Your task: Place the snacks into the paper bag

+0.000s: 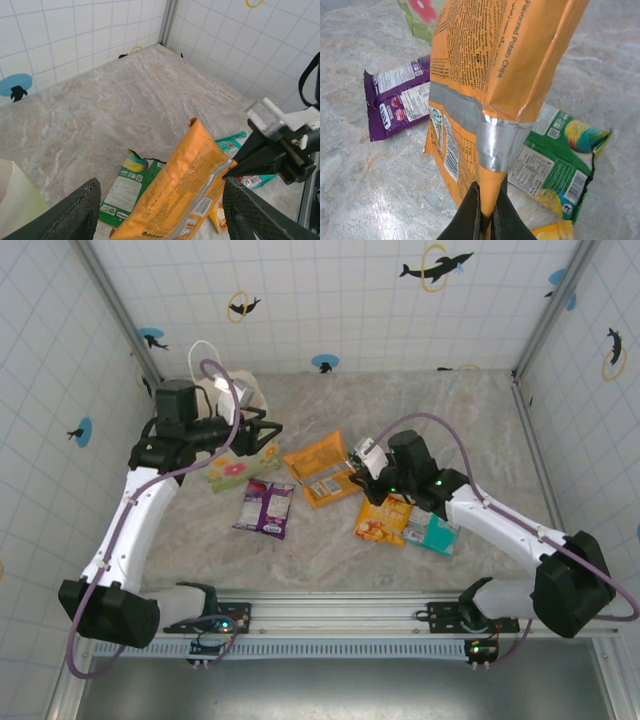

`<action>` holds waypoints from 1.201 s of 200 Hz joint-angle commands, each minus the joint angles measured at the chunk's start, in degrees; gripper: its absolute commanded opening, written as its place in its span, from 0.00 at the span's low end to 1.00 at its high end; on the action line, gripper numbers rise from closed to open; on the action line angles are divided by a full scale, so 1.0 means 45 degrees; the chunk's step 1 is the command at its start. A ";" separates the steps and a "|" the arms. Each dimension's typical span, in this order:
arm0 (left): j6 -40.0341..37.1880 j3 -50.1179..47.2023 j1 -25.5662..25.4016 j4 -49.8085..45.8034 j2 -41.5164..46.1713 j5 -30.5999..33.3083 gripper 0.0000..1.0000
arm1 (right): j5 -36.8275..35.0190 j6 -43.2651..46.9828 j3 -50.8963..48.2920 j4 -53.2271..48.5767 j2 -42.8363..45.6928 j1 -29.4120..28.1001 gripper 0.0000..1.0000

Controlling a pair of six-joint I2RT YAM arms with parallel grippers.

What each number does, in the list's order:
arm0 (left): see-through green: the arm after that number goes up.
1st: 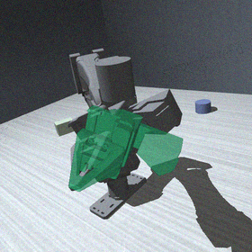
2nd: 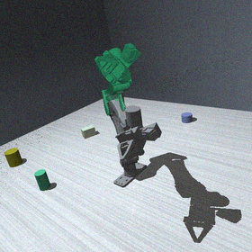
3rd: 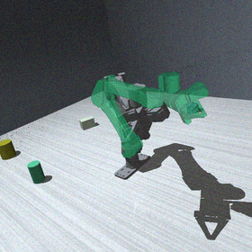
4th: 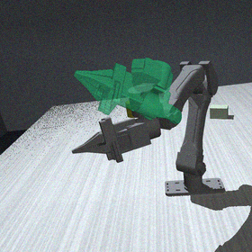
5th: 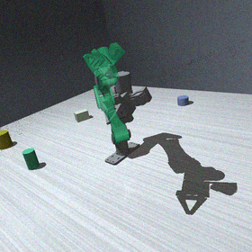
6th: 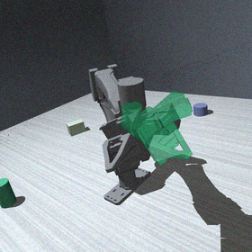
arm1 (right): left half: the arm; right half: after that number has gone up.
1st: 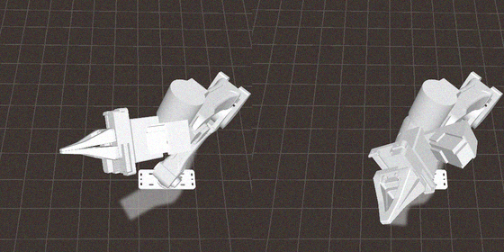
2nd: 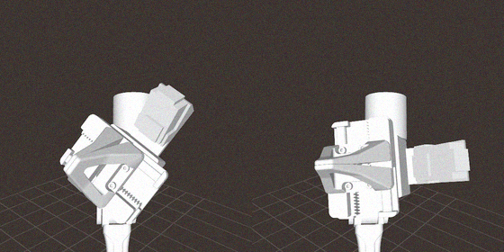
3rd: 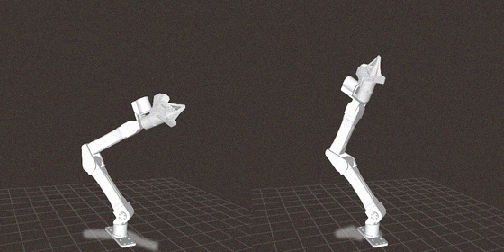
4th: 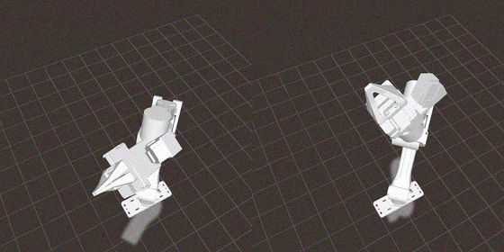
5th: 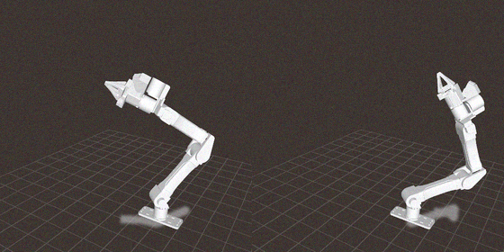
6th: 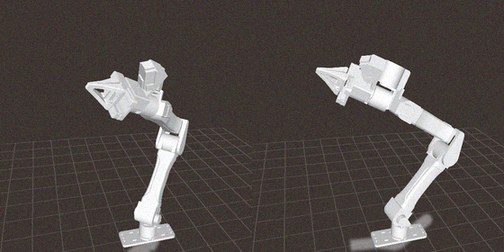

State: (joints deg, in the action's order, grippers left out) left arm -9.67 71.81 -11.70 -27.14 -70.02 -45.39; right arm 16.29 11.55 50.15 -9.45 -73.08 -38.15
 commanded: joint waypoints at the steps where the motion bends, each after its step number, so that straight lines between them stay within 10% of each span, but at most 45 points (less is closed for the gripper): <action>1: -0.0649 0.0155 -0.0206 -0.0410 -0.0123 0.0220 0.66 | -0.0132 0.1078 0.0241 0.0056 0.0768 0.0003 0.00; 131: -0.2899 0.0730 -0.1684 -0.2339 -0.1010 0.1409 0.68 | 0.2823 0.3116 0.0300 0.0550 0.2158 0.0547 0.00; 240: -0.2977 0.0903 -0.2145 -0.2565 -0.1349 -0.1603 0.68 | 0.2746 0.3595 0.1057 0.0538 0.1389 0.0358 0.00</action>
State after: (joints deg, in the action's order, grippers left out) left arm -22.68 74.63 -20.97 -38.20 -75.44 -47.29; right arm 27.75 26.30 52.14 -8.80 -65.93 -36.05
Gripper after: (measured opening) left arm 0.676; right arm 0.079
